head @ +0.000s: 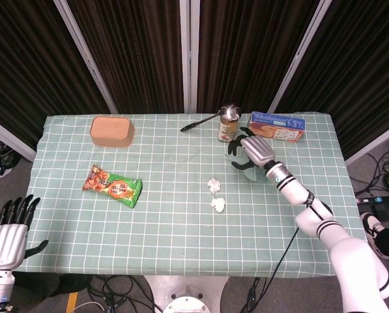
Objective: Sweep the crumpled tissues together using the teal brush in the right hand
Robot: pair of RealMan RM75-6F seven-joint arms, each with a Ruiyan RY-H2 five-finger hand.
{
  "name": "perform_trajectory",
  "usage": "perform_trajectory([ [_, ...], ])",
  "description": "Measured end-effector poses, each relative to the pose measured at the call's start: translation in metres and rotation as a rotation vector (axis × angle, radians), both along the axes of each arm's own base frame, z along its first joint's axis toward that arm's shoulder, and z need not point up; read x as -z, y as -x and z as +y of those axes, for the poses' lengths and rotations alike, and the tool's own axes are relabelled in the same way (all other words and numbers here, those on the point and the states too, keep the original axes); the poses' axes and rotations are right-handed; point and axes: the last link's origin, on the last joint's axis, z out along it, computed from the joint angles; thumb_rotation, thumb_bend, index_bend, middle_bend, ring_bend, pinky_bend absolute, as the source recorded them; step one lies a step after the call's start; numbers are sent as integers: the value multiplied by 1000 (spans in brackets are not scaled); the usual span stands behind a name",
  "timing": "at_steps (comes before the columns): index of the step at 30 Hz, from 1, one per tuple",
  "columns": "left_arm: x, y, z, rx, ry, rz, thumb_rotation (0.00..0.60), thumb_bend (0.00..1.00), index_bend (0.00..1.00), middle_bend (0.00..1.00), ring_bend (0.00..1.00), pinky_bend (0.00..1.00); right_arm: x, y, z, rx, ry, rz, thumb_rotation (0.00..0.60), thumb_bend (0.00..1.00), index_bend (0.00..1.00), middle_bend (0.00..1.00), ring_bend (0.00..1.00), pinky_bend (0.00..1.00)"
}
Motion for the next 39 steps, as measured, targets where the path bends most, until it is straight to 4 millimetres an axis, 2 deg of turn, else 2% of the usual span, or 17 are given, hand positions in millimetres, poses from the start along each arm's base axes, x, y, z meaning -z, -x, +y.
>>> perform_trajectory([
  [6,0,-2,1,0,3,9,600,122,82,35,0,0,15,1,8,22,-59,-118,600,429,676,646,281,55],
  [13,-2,-4,2,7,1,12,600,123,82,35,0,0,22,1,31,2,-145,-316,600,428,676,646,281,55],
  [18,-2,-5,4,20,2,12,600,123,82,35,0,0,14,1,53,-70,-190,-425,600,429,676,645,281,55],
  [22,-3,-5,4,22,0,9,600,123,82,35,0,0,-6,6,63,-103,-187,-491,600,430,676,646,281,56],
  [25,-3,-5,4,24,0,10,600,123,82,35,0,0,-17,9,60,-84,-161,-504,600,430,676,645,281,55],
  [29,-3,-5,4,21,-2,12,600,122,82,35,0,0,-15,6,49,-45,-145,-476,600,431,676,645,281,56],
  [34,-3,-5,4,17,-1,14,600,122,82,35,0,0,5,-6,34,-21,-136,-401,600,435,676,645,281,55],
  [39,-3,-4,2,7,-3,11,600,122,82,35,0,0,30,-20,32,-14,-172,-379,600,436,677,646,281,55],
])
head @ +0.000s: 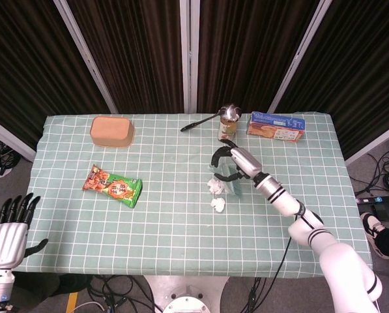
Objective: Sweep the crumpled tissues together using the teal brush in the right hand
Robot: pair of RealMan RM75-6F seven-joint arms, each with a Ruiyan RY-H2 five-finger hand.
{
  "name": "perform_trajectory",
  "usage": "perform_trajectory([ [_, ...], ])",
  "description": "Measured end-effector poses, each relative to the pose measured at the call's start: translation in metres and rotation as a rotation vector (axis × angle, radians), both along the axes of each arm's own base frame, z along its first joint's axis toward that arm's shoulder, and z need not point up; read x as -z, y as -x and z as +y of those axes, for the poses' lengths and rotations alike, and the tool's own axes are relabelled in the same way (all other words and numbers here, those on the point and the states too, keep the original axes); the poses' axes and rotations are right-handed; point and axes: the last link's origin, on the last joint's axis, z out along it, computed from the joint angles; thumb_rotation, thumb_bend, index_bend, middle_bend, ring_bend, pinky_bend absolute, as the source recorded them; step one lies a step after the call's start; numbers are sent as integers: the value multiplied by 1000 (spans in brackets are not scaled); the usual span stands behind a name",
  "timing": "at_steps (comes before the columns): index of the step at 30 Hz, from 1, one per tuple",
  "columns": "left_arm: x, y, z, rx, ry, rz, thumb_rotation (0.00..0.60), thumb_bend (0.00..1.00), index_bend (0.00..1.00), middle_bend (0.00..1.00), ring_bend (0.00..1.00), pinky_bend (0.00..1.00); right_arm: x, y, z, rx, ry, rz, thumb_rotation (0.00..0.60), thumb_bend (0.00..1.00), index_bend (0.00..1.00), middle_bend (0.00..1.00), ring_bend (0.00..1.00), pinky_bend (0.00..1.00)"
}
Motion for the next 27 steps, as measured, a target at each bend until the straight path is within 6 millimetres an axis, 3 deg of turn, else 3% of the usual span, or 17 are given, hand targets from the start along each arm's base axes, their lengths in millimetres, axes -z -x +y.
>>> perform_trajectory([
  [4,0,1,-1,-7,-1,-3,600,123,82,35,0,0,9,-4,7,-16,-42,-30,600,436,678,648,281,55],
  [15,2,1,1,7,5,-7,600,123,82,35,0,0,9,-3,39,-74,-149,-147,600,436,678,651,281,55],
  [21,2,1,2,15,5,-7,600,123,82,35,0,0,-9,3,44,-80,-106,-197,600,436,678,652,281,55],
  [27,2,1,4,23,2,-10,600,123,82,35,0,0,-41,22,49,-97,20,-149,600,438,680,652,281,56],
])
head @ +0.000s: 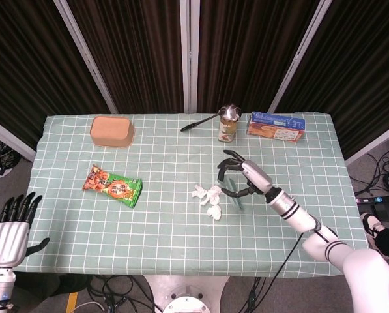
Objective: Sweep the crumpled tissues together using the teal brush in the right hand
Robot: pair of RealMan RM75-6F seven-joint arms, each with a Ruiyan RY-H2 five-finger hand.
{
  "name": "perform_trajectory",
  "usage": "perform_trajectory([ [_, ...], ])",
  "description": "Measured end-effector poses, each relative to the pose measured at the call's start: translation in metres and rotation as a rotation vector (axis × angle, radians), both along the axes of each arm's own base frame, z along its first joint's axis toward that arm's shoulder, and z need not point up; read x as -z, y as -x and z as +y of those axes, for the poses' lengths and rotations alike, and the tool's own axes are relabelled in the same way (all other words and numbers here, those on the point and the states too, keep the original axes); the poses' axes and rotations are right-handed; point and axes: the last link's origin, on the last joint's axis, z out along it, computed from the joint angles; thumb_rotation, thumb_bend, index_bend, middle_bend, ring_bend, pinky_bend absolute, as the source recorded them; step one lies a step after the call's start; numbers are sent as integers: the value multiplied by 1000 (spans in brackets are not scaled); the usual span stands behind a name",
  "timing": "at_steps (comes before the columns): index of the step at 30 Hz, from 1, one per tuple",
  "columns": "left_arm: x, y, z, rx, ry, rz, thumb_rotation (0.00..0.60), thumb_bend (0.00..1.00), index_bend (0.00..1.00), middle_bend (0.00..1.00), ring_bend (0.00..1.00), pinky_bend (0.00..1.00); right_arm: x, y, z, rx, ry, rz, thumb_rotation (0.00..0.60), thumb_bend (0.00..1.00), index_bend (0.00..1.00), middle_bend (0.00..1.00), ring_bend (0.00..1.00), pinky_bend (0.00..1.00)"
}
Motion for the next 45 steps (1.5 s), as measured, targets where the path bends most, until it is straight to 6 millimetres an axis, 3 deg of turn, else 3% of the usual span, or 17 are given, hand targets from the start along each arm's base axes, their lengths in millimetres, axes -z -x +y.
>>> perform_trajectory([
  [7,2,0,3,14,7,-4,600,123,82,35,0,0,-25,36,9,37,130,258,600,421,684,643,271,54],
  [15,2,1,2,14,5,-8,600,123,82,35,0,0,-17,81,16,83,211,663,600,418,645,599,227,30],
  [18,2,2,0,8,2,-9,600,123,82,35,0,0,-11,90,16,70,235,762,600,416,519,527,157,2],
  [23,3,2,1,8,5,-8,600,123,83,35,0,0,0,101,18,64,244,893,600,412,163,293,8,0],
  [29,4,2,5,15,10,-6,600,122,82,35,0,0,-3,100,31,95,224,880,600,412,63,219,0,0],
  [36,5,1,14,37,17,2,600,123,82,35,0,0,-43,100,57,169,347,767,600,402,59,175,0,0],
  [41,7,0,19,47,20,1,600,123,82,35,0,0,-90,110,100,288,460,641,600,398,51,169,0,0],
  [45,8,-1,21,54,24,3,600,122,83,35,0,0,-125,129,141,388,548,610,600,398,51,175,0,0],
])
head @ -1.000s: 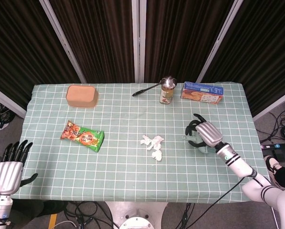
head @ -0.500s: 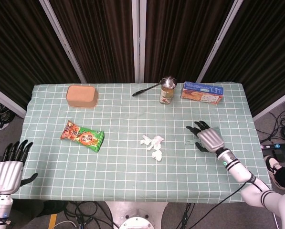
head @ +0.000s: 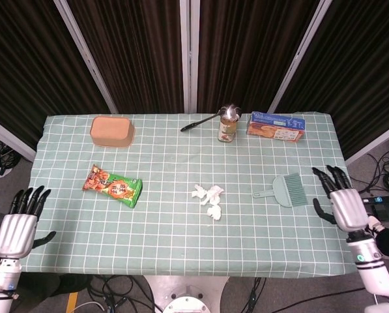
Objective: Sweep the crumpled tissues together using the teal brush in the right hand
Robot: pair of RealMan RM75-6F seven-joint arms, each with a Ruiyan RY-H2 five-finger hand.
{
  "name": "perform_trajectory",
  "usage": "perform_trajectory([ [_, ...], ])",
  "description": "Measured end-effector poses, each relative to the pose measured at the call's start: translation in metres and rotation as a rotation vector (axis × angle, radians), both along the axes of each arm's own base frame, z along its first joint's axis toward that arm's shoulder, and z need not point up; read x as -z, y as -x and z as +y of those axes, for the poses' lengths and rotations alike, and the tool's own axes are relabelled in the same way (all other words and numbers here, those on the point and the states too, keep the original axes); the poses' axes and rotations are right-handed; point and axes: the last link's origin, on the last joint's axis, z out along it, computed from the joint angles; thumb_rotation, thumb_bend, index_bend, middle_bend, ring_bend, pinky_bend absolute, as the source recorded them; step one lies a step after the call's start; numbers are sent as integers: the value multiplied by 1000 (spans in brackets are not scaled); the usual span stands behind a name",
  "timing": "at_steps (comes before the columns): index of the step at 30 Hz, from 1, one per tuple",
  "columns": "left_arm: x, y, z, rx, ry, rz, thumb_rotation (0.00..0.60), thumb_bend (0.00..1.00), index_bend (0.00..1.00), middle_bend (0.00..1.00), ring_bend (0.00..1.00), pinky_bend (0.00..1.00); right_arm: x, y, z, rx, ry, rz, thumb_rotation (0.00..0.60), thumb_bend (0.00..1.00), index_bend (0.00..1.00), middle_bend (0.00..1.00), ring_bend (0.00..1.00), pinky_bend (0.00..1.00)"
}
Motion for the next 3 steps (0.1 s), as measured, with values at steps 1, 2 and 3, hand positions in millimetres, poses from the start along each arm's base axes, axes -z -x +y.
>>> perform_trajectory([
  [1,0,0,1,2,1,1,600,122,82,35,0,0,-6,3,9,14,13,-13,600,398,51,176,0,0],
  [2,0,-1,1,4,2,2,600,122,82,35,0,0,-11,5,16,26,21,-26,600,399,51,177,0,0],
  [3,1,-1,2,5,2,2,600,122,82,35,0,0,-16,7,24,37,26,-44,600,398,51,178,0,0],
])
